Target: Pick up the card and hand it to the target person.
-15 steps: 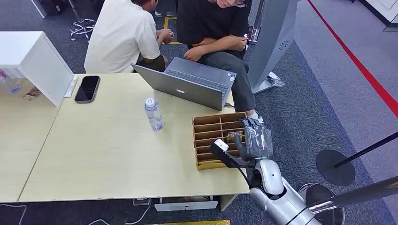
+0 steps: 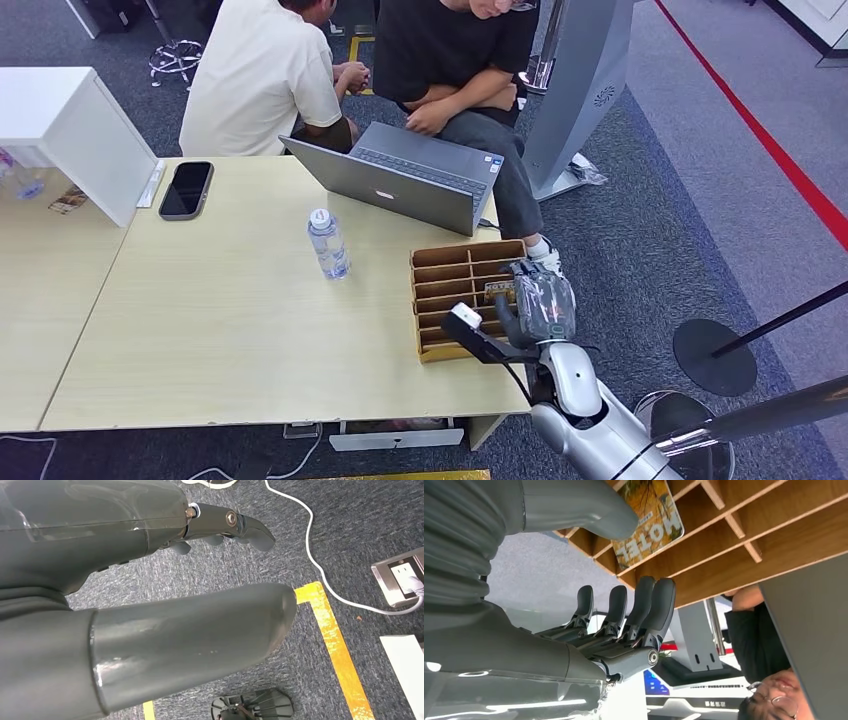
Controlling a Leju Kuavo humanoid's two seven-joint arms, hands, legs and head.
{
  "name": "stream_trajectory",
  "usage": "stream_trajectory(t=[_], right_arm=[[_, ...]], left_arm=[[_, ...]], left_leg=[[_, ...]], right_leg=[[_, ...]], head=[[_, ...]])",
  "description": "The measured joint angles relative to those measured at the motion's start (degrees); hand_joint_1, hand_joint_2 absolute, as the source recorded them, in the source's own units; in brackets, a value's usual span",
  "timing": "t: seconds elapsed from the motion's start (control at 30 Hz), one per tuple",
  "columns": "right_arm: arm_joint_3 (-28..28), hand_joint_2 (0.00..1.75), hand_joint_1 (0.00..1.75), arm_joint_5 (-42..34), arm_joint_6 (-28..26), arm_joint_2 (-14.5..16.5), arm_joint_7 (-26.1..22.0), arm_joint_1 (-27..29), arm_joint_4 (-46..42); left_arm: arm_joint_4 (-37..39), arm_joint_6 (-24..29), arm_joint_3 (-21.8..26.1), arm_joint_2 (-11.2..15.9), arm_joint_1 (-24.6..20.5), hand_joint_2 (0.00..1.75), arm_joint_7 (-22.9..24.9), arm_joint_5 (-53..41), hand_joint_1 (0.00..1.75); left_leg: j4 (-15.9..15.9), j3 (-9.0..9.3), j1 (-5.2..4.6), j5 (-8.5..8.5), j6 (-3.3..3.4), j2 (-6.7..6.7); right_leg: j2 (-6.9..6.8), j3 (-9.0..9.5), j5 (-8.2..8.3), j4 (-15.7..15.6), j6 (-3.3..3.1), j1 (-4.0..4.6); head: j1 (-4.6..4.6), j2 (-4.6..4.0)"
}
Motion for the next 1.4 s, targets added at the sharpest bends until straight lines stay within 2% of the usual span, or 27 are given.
stream_trajectory(t=[0.63,0.87,1.4], right_arm=[[2.12,1.75,0.9,-3.06,1.78,-0.11,-0.44,-1.33,1.68],[2.77,1.75,0.98,-3.24,2.29,-0.29,-0.43,-1.53,1.87],[2.91,1.75,1.0,-3.24,2.4,-0.35,-0.43,-1.6,1.87]], left_arm=[[0.0,0.13,0.01,0.16,-0.03,0.0,0.15,-0.05,0.0],[0.0,0.2,0.0,0.24,-0.01,0.0,0.45,-0.05,0.0],[0.0,0.28,0.0,0.31,0.01,0.0,0.44,-0.05,0.0]], left_leg=[[0.0,-0.01,0.0,0.0,0.0,0.0],[0.0,-0.01,0.0,0.0,0.0,0.0],[0.0,-0.02,0.0,0.0,0.0,0.0]], right_leg=[[0.0,-0.01,0.0,0.0,0.0,0.0],[0.0,-0.01,0.0,0.0,0.0,0.0],[0.0,-0.01,0.0,0.0,0.0,0.0]], head=[[0.0,0.0],[-0.01,0.0],[0.0,0.0]])
